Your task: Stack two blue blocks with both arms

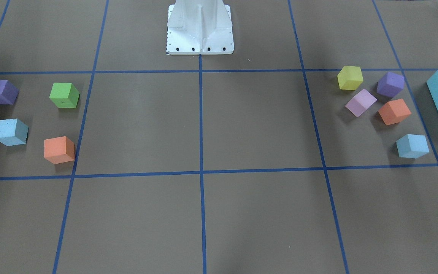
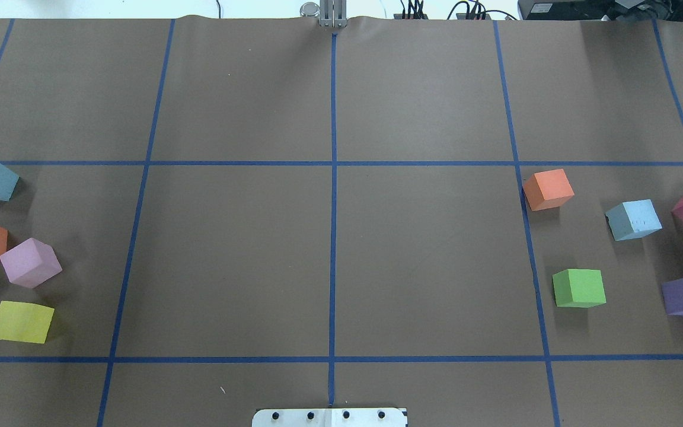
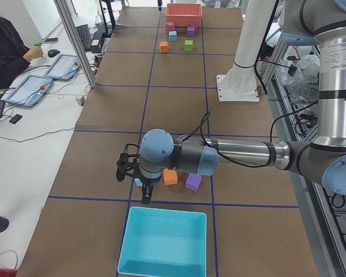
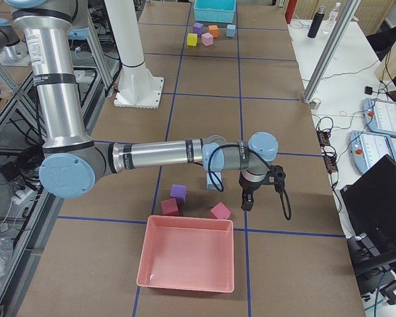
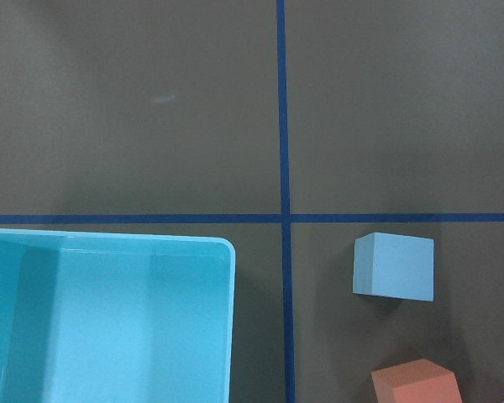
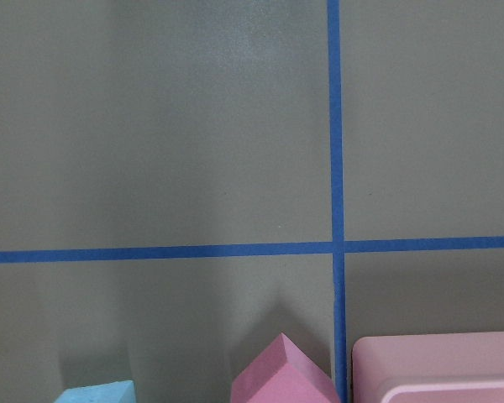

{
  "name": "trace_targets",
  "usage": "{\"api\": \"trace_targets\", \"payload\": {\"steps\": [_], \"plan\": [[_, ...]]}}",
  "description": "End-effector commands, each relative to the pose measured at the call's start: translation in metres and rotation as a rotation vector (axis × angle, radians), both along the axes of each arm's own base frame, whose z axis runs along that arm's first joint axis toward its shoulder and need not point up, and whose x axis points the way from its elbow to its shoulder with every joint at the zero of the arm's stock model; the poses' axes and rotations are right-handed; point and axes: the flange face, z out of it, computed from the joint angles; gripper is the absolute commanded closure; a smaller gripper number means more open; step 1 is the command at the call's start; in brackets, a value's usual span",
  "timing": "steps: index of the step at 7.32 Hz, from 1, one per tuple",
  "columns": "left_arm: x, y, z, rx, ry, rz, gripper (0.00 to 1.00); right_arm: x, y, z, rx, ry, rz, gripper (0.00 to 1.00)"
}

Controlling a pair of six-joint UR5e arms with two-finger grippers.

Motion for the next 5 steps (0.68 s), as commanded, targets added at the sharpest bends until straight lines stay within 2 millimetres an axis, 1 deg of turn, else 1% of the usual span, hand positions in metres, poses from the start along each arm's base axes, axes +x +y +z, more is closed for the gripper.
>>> {"api": "trace_targets", "payload": {"steps": [1, 2, 3, 4, 5], "plan": [[0.0, 0.0, 0.0, -0.001, 0.0, 0.0, 0.02, 0.0, 0.0, -0.001, 0.001, -0.004, -0.002, 0.0], [0.0, 0.0, 0.0, 0.001, 0.0, 0.001, 0.02, -0.002, -0.003, -0.012, 0.02, -0.022, -0.002, 0.0], [0.0, 0.0, 0.0, -0.001, 0.0, 0.0, 0.02, -0.003, -0.006, -0.018, 0.028, -0.037, -0.002, 0.0], [0.0, 0.0, -0.001, 0.001, 0.001, 0.0, 0.02, -0.004, 0.001, -0.01, 0.016, -0.046, -0.002, 0.0], [0.0, 0.0, -0.001, 0.0, 0.003, 0.001, 0.02, -0.022, -0.001, -0.017, 0.016, -0.053, -0.024, 0.0]]}}
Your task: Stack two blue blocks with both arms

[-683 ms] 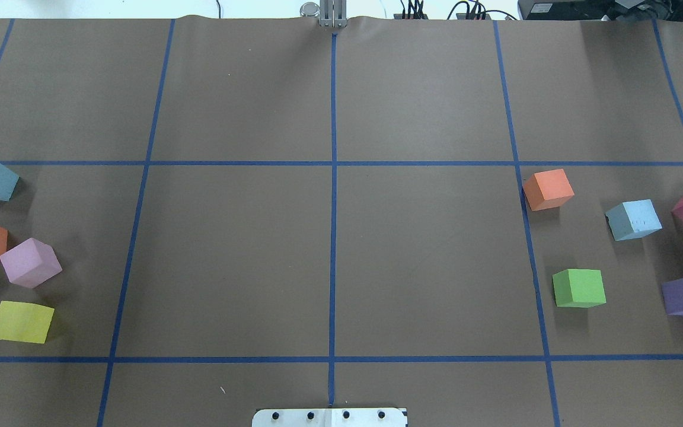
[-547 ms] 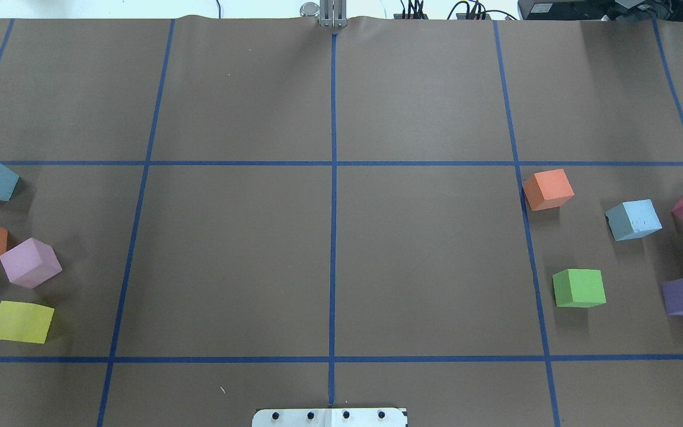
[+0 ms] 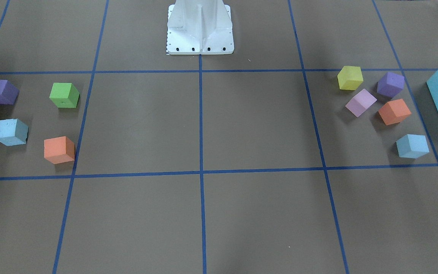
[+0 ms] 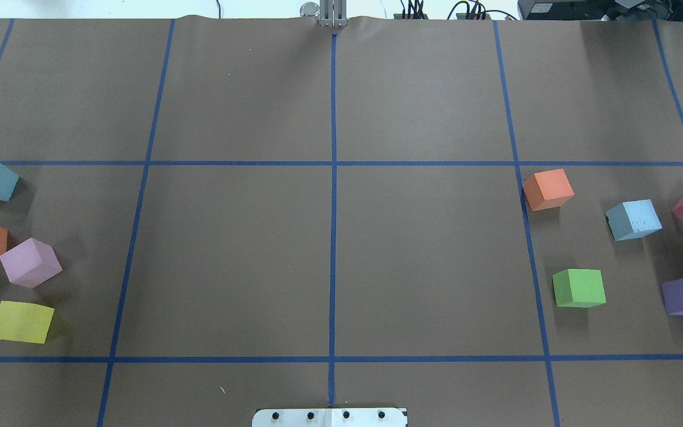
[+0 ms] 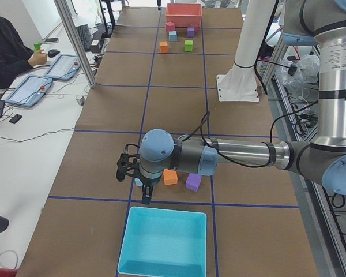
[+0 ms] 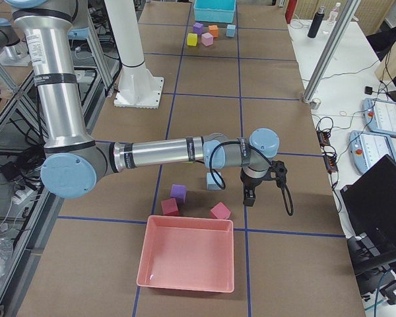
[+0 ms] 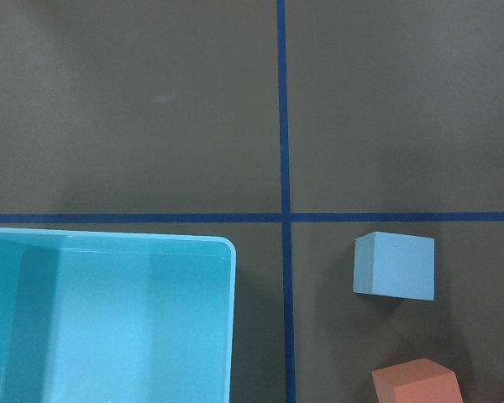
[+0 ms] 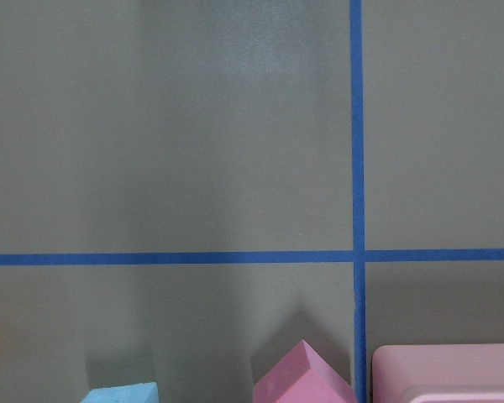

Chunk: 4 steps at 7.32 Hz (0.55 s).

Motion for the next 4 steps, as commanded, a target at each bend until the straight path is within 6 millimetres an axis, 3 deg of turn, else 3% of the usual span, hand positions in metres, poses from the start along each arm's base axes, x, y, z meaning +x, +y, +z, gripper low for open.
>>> {"api": "trace_targets", "payload": {"steps": [1, 4], "plan": [[0.001, 0.0, -0.001, 0.0, 0.008, 0.001, 0.02, -0.044, 0.006, -0.014, -0.016, -0.023, -0.039, 0.0], [0.001, 0.0, -0.002, 0.001, 0.011, 0.002, 0.02, -0.118, 0.034, -0.007, -0.018, -0.063, -0.047, 0.0]]}}
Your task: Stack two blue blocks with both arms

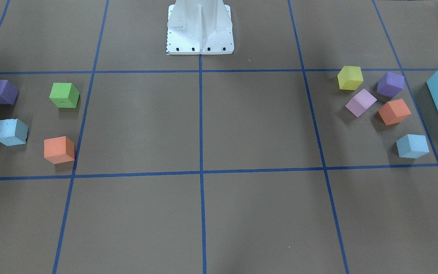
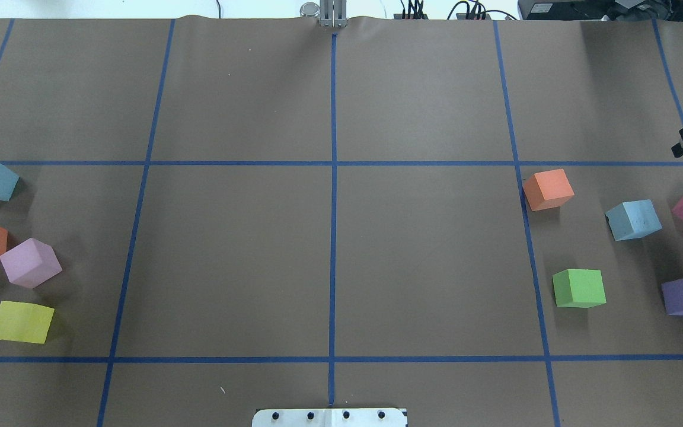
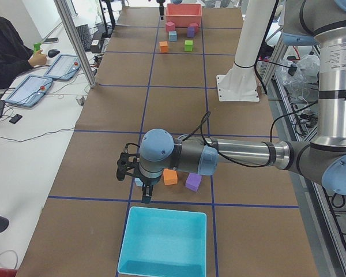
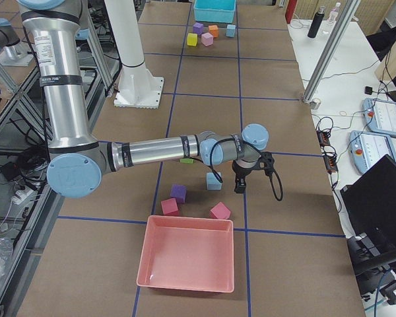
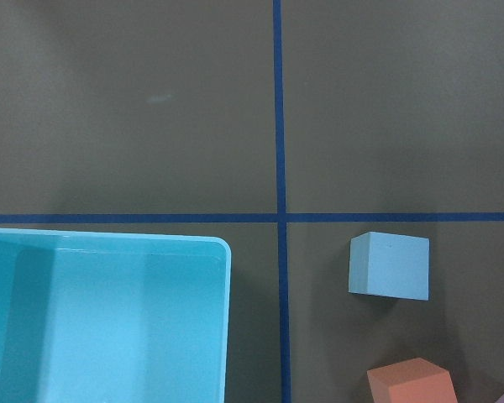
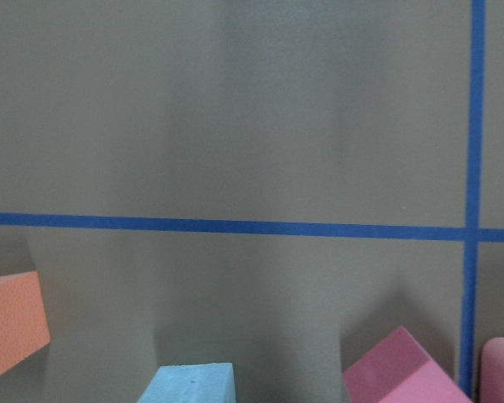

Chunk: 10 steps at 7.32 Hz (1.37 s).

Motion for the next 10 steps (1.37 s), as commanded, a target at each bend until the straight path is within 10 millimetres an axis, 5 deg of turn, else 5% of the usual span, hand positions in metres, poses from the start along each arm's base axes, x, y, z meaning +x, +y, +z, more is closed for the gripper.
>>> {"api": "trace_targets", "payload": {"steps": [1, 5, 8, 10], "plan": [[0.0, 0.0, 0.0, 0.0, 0.001, 0.0, 0.02, -0.061, 0.037, 0.012, -0.033, -0.036, 0.034, 0.0], [0.0, 0.0, 0.001, -0.005, 0.002, 0.0, 0.02, -0.118, 0.07, 0.015, -0.011, -0.03, 0.067, 0.0], [0.0, 0.001, 0.001, -0.003, 0.001, 0.0, 0.02, -0.118, 0.071, 0.008, 0.006, -0.041, 0.053, 0.0], [0.0, 0.001, 0.001, -0.003, 0.001, 0.0, 0.02, -0.106, 0.072, -0.024, -0.009, -0.094, 0.048, 0.0]]}}
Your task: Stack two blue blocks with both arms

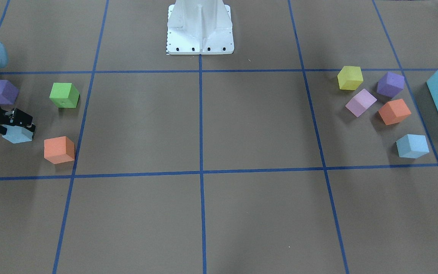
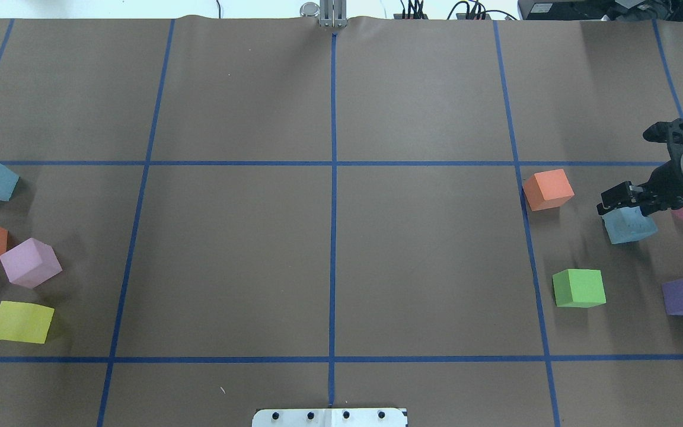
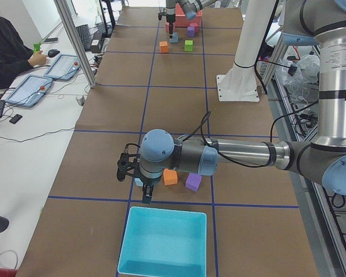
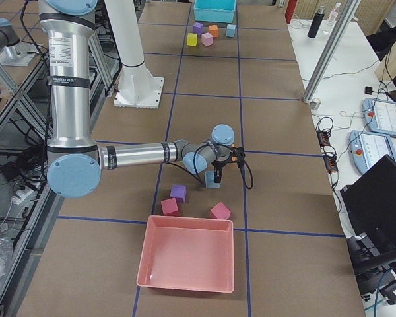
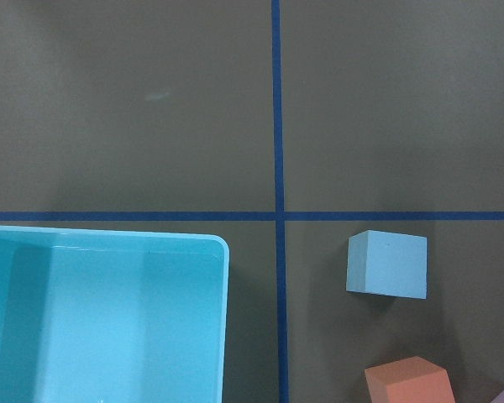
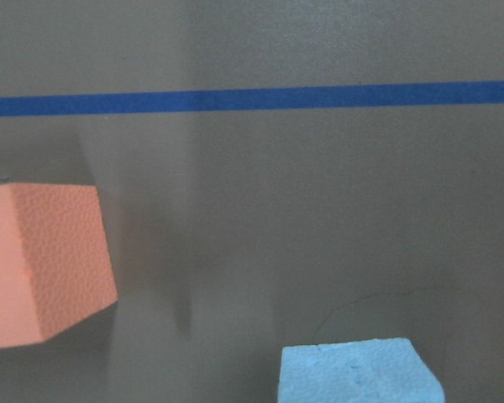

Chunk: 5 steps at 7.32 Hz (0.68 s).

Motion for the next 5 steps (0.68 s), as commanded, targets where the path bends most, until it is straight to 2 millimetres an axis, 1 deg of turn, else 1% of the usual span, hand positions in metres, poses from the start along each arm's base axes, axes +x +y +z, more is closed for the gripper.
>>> {"api": "trace_targets", "payload": {"steps": [1, 2, 3, 4, 5], "plan": [[0.0, 0.0, 0.001, 0.0, 0.0, 0.0, 0.02, 0.011, 0.0, -0.025, -0.015, -0.037, -0.002, 0.0], [0.001, 0.005, 0.006, -0.009, 0.001, 0.0, 0.02, 0.013, 0.001, -0.021, -0.013, -0.031, -0.004, 0.0], [0.001, 0.005, 0.006, -0.009, 0.001, 0.0, 0.02, 0.02, 0.008, -0.008, 0.043, -0.011, -0.047, 0.01], [0.001, 0.007, 0.007, -0.011, 0.001, 0.0, 0.02, 0.033, 0.015, 0.009, 0.116, 0.023, -0.092, 0.01], [0.001, 0.007, 0.007, -0.011, 0.001, 0.0, 0.02, 0.038, 0.019, 0.023, 0.162, 0.089, -0.098, 0.01]]}}
